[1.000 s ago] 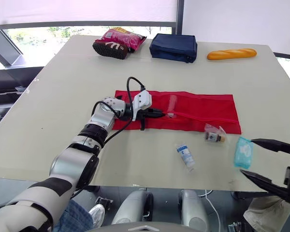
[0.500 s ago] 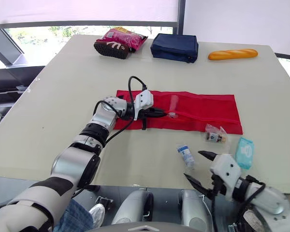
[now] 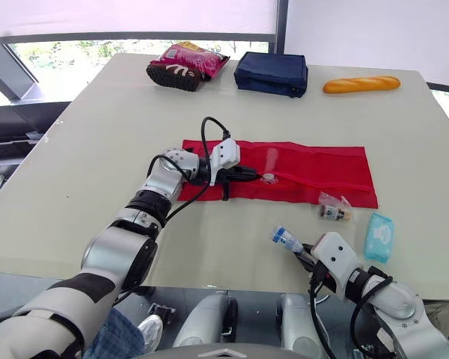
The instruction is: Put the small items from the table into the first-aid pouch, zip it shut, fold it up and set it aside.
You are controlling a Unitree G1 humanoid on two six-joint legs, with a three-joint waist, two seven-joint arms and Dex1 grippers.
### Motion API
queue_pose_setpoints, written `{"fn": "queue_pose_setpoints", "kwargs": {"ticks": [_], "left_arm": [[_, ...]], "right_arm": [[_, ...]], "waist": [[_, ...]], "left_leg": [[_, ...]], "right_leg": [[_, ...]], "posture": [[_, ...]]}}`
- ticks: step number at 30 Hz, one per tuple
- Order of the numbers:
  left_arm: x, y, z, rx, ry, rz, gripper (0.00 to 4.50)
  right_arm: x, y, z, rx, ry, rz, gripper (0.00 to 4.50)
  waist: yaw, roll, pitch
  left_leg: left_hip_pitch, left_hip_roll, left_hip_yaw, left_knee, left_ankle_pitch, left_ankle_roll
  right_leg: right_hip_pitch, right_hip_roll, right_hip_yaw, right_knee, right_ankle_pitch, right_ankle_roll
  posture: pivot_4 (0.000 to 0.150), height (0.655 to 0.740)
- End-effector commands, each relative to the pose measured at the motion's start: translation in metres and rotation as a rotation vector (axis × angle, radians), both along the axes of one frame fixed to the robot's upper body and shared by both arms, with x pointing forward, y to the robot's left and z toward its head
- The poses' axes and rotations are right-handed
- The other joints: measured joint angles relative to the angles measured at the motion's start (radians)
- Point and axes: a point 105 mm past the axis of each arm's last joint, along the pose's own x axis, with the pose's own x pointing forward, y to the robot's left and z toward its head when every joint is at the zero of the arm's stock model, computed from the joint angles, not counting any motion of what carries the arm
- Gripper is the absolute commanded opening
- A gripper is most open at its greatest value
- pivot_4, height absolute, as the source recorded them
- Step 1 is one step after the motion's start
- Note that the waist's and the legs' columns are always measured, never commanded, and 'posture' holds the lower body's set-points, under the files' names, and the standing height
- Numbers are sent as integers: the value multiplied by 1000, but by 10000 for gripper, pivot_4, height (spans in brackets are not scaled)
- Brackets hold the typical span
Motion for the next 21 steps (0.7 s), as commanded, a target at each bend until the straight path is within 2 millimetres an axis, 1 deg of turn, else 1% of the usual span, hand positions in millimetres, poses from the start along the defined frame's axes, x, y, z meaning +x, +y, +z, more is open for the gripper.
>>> {"fn": "queue_pose_setpoints", "kwargs": {"ticks": [1, 2, 4, 6, 8, 12, 16, 21], "left_arm": [[2, -6, 16, -24, -54, -18, 0], [2, -6, 16, -25, -54, -19, 0], [2, -7, 16, -30, -52, -20, 0], [2, -8, 17, -34, -51, -21, 0], [2, -9, 17, -36, -50, -23, 0], [0, -13, 17, -41, -50, -32, 0], [-1, -16, 18, -47, -52, -43, 0], [-1, -17, 19, -50, -53, -45, 0]], "right_arm": [[4, 3, 20, 73, -34, -37, 157], [6, 3, 23, 87, -34, -46, 157], [20, 5, 31, 128, -50, -113, 157], [34, 4, 36, 143, -56, -178, 157], [44, 4, 37, 146, -41, -214, 157], [72, 0, 37, 138, -21, -331, 157], [85, 3, 36, 126, 8, -368, 157], [89, 6, 35, 93, 17, -362, 157]], "waist": [[0, 0, 0], [-1, 0, 0], [-5, -1, 0], [-6, 0, 0], [-5, 0, 0], [-7, 0, 0], [-7, 0, 0], [-9, 0, 0]], "left_leg": [[0, 0, 0, 0, 0, 0], [0, 0, 0, 0, 0, 0], [0, 0, 0, 0, 0, 0], [0, 1, 0, 0, 0, 0], [0, 1, 0, 0, 0, 0], [-1, 0, -1, 0, 0, 0], [0, 0, -1, 0, 0, 0], [0, 0, -1, 0, 0, 0]], "right_leg": [[0, 0, 0, 0, 0, 0], [0, 0, 0, 0, 0, 0], [0, 0, 0, 0, 0, 0], [0, 0, 0, 1, 0, 0], [0, 0, 0, 1, 0, 0], [0, 0, 0, 1, 0, -1], [0, 0, 0, 1, 0, -1], [0, 0, 0, 1, 0, -1]], "posture": [[1500, 7164], [1500, 7164], [1500, 7164], [1500, 7164], [1500, 7164], [1500, 7164], [1500, 7164], [1500, 7164]]}}
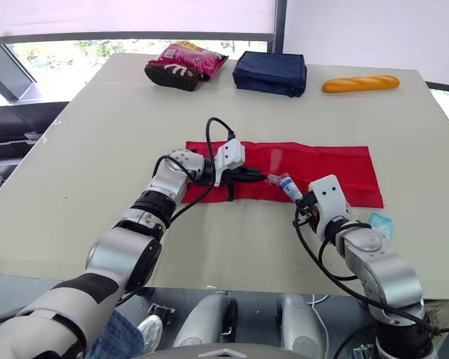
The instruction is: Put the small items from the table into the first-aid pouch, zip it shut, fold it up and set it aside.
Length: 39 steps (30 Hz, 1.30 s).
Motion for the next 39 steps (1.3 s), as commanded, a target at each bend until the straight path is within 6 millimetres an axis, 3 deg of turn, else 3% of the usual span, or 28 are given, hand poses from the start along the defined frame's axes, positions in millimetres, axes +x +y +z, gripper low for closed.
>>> {"fn": "queue_pose_setpoints", "kwargs": {"ticks": [1, 4, 15, 24, 39], "left_arm": [[2, -7, 19, -35, -58, -21, 0], [2, -7, 20, -36, -59, -22, 0], [5, -10, 23, -51, -62, -3, 0], [-2, -12, 18, -45, -53, -40, 0], [-5, -23, 20, -37, -68, -83, 0]], "right_arm": [[1, 0, 4, -22, -15, -4, 157], [5, -6, 6, -3, -17, -65, 157], [-8, -4, 3, -75, -21, 17, 157], [14, -17, 16, 50, -45, -200, 157], [55, 40, 18, 106, -6, -173, 157]], "waist": [[-1, 0, 0], [-1, 0, 0], [-2, 0, 0], [-2, 0, 0], [-6, 0, 0]], "left_leg": [[0, 0, 0, 0, 0, 0], [0, 0, 0, 0, 0, 0], [0, 0, 0, 0, 0, 0], [0, 0, 0, 0, 0, 0], [0, 0, 0, 0, 0, 0]], "right_leg": [[0, 0, 0, 0, 0, 0], [0, 0, 0, 0, 0, 0], [0, 0, 0, 0, 0, 0], [0, 0, 0, 0, 0, 0], [-1, 0, 0, 1, 0, 0]], "posture": [[1500, 7164], [1500, 7164], [1500, 7164], [1500, 7164], [1500, 7164]]}}
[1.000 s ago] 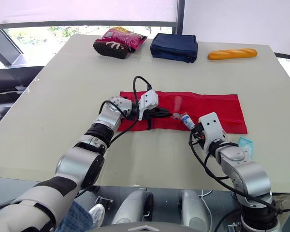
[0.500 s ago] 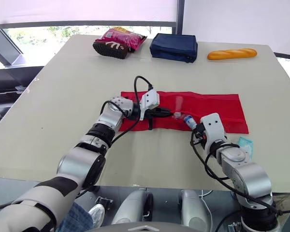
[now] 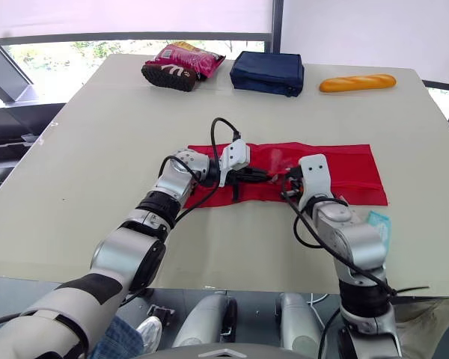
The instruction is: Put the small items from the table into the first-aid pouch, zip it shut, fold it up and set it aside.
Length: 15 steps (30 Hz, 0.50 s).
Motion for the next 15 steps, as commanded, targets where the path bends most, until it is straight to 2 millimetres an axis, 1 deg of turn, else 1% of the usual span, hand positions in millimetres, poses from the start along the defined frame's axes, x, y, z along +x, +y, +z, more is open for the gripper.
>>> {"fn": "queue_pose_setpoints", "kwargs": {"ticks": [1, 5, 11, 15], "left_arm": [[-1, -11, 17, -19, -62, -45, 0], [-1, -12, 17, -19, -64, -49, 0], [-3, -13, 16, -18, -62, -57, 0], [-4, -13, 15, -17, -61, -59, 0]], "right_arm": [[6, 20, 10, 48, -33, 37, 157], [11, 33, 15, 108, -34, 45, 157], [28, 40, 30, 270, -60, -50, 157], [31, 45, 33, 293, -76, -57, 157]], "waist": [[0, 0, 0], [-2, 0, 0], [-3, 0, 0], [-2, 0, 0]], "left_leg": [[0, 0, 0, 0, 0, 0], [0, 0, 0, 0, 0, 0], [0, 0, 1, 0, 0, 0], [0, 0, 0, 0, 0, 0]], "right_leg": [[0, 0, 0, 0, 0, 0], [0, 0, 0, 0, 0, 0], [-1, 0, 0, 1, 0, 0], [-1, 0, 0, 1, 0, 0]], "posture": [[1500, 7164], [1500, 7164], [1500, 7164], [1500, 7164]]}}
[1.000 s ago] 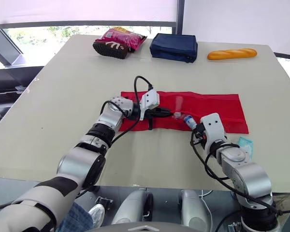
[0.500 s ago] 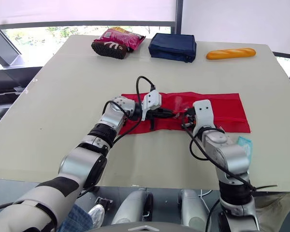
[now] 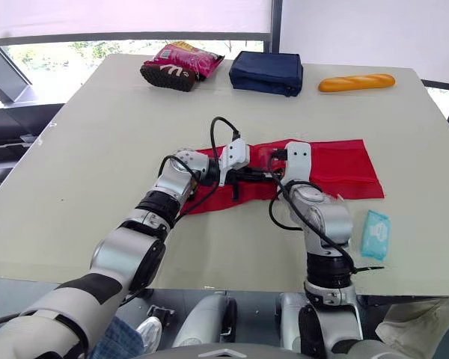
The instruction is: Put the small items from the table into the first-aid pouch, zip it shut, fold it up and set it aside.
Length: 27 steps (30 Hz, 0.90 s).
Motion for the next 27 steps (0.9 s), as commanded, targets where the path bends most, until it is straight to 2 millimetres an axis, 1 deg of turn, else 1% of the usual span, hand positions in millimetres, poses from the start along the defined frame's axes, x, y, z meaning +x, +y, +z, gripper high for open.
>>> {"fn": "queue_pose_setpoints", "kwargs": {"ticks": [1, 3, 4, 6, 8, 11, 14, 16, 19, 21, 23, 24, 27], "left_arm": [[-3, -11, 14, -12, -57, -55, 0], [-3, -11, 14, -12, -58, -53, 0], [-3, -10, 14, -12, -59, -52, 0], [-2, -10, 14, -12, -60, -48, 0], [-1, -6, 13, -6, -63, -40, 0], [0, 2, 11, 10, -66, -29, 0], [4, 11, 11, 22, -67, -4, 0], [6, 13, 12, 18, -67, 14, 0], [8, 13, 14, 3, -62, 30, 0], [8, 14, 14, -2, -60, 37, 0], [8, 16, 12, -3, -57, 42, 0], [7, 18, 11, -1, -57, 43, 0], [7, 21, 10, -2, -55, 51, 0]], "right_arm": [[4, 11, 28, 39, -113, 17, 157], [2, 13, 26, 33, -113, 26, 8791], [1, 13, 25, 32, -112, 28, 11211], [-2, 11, 23, 16, -114, 36, 20512], [-8, 7, 19, -4, -110, 45, 27125], [-19, 3, 15, -20, -97, 84, 27125], [-37, -1, 12, -56, -87, 174, 27125], [-48, -3, 15, -101, -121, 268, 27125], [-62, -5, 21, -123, -153, 364, 27125], [-74, -7, 32, -131, -227, 432, 27125], [-87, -16, 45, -151, -343, 468, 27125], [-94, -25, 48, -174, -389, 465, 27125], [-119, -42, 48, -231, -446, 517, 27125]], "waist": [[0, 0, 0], [0, 0, 0], [0, 0, 0], [0, 0, 0], [0, 0, 0], [0, 0, 0], [0, 0, 0], [0, 0, 0], [0, 0, 0], [1, 0, 0], [2, 0, 0], [3, 0, 0], [6, 0, 0]], "left_leg": [[0, 0, 0, 0, 0, 0], [0, 0, 0, 0, 0, 0], [0, 0, 0, 0, 0, 0], [0, 0, 0, 0, 0, 0], [0, 0, 0, 0, 0, 0], [0, 0, 0, 0, 0, 0], [0, 0, 0, 0, 0, 0], [0, 0, 0, 0, 0, 0], [0, 0, 0, 0, 0, 0], [0, 0, 0, 0, 0, 0], [0, 0, -1, 0, 0, 0], [-1, 0, -1, -1, 0, 0], [-1, 0, -1, -1, 0, 0]], "right_leg": [[0, 0, 0, 0, 0, 0], [0, 0, 0, 0, 0, 0], [0, 0, 0, 0, 0, 0], [0, 0, 0, 0, 0, 0], [0, 0, 0, 0, 0, 0], [0, 0, 0, 0, 0, 0], [0, 0, 0, 0, 0, 0], [0, 0, 0, -1, 0, 0], [0, 0, 0, -1, 0, 0], [0, 0, 0, -1, 0, 0], [0, 0, 0, -1, 0, 0], [0, 0, -1, -2, 0, 0], [0, 0, -1, -3, -1, 1]], "posture": [[1500, 7164], [1500, 7164], [1500, 7164], [1500, 7164], [1500, 7164], [1500, 7164], [1500, 7164], [1500, 7164], [1500, 7164], [1500, 7164], [1500, 7164], [1500, 7164], [1500, 7164]]}}
